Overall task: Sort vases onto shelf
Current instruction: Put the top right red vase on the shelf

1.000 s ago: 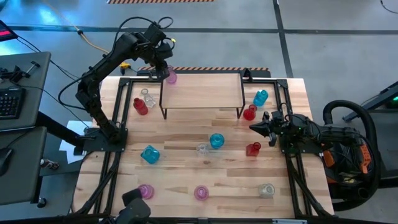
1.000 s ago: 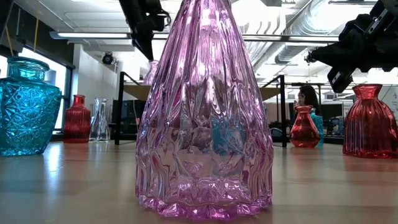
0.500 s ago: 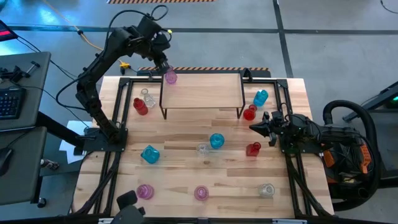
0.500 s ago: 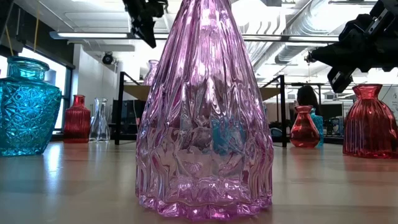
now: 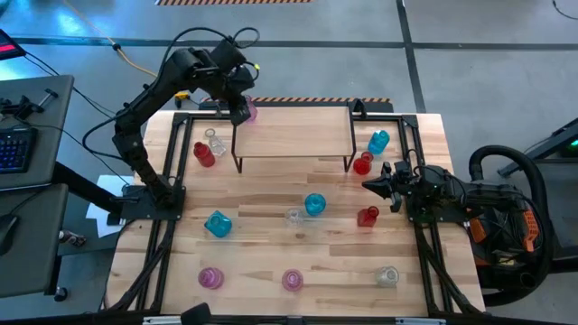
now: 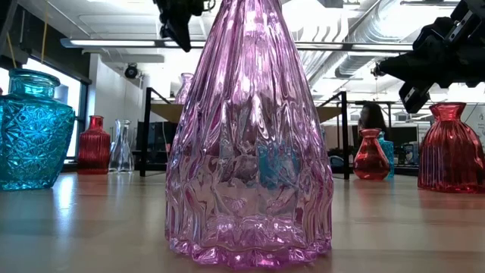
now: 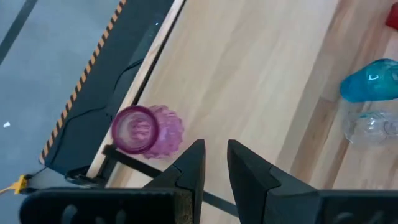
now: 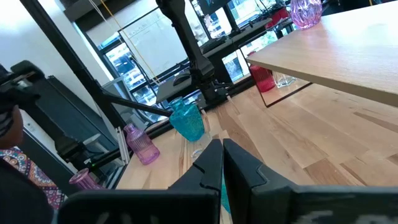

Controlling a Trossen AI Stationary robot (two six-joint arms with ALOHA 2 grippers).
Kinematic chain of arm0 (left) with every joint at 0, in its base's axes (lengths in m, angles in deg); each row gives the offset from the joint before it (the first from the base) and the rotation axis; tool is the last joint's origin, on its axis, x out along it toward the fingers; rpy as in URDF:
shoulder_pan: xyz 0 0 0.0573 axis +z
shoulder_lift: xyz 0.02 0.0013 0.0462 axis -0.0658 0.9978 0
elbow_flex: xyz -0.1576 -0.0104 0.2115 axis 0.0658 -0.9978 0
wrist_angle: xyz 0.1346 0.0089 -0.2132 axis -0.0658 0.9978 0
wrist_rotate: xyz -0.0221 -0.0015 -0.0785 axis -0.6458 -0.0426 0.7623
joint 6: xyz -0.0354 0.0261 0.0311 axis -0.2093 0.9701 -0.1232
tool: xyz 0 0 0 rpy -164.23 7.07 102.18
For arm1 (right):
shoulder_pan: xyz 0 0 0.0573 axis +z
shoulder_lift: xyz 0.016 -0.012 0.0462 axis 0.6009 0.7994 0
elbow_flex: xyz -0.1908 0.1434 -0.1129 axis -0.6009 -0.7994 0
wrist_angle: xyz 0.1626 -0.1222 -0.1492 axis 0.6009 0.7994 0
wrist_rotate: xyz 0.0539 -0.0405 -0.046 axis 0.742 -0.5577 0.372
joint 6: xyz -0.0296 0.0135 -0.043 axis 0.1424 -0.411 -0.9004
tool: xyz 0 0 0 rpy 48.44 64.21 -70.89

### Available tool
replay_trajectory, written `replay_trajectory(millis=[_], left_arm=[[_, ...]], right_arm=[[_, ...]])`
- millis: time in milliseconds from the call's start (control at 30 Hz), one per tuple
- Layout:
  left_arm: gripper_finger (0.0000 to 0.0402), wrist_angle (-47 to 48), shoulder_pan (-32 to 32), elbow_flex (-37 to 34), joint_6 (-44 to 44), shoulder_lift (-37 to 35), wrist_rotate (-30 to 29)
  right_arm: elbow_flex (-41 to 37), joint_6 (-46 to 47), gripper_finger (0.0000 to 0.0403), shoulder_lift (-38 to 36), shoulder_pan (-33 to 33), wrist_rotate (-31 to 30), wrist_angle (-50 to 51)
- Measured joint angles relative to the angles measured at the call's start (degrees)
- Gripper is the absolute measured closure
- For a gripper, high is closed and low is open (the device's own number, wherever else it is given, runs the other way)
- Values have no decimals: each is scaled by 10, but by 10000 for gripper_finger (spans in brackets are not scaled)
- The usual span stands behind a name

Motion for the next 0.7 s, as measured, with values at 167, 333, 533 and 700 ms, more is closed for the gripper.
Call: replay_trajectory(millis=[167, 333, 533, 700], left_arm=[[344, 0, -48, 0, -28, 0, -32], [344, 0, -91, 0, -47, 0, -57], [344, 0, -132, 0, -60, 0, -59], [344, 2, -161, 0, -60, 0, -59]], right_arm=[[0, 0, 402, 0, 0, 0, 0], [0, 0, 402, 0, 0, 0, 0], [0, 0, 402, 0, 0, 0, 0], [0, 0, 402, 0, 0, 0, 0]])
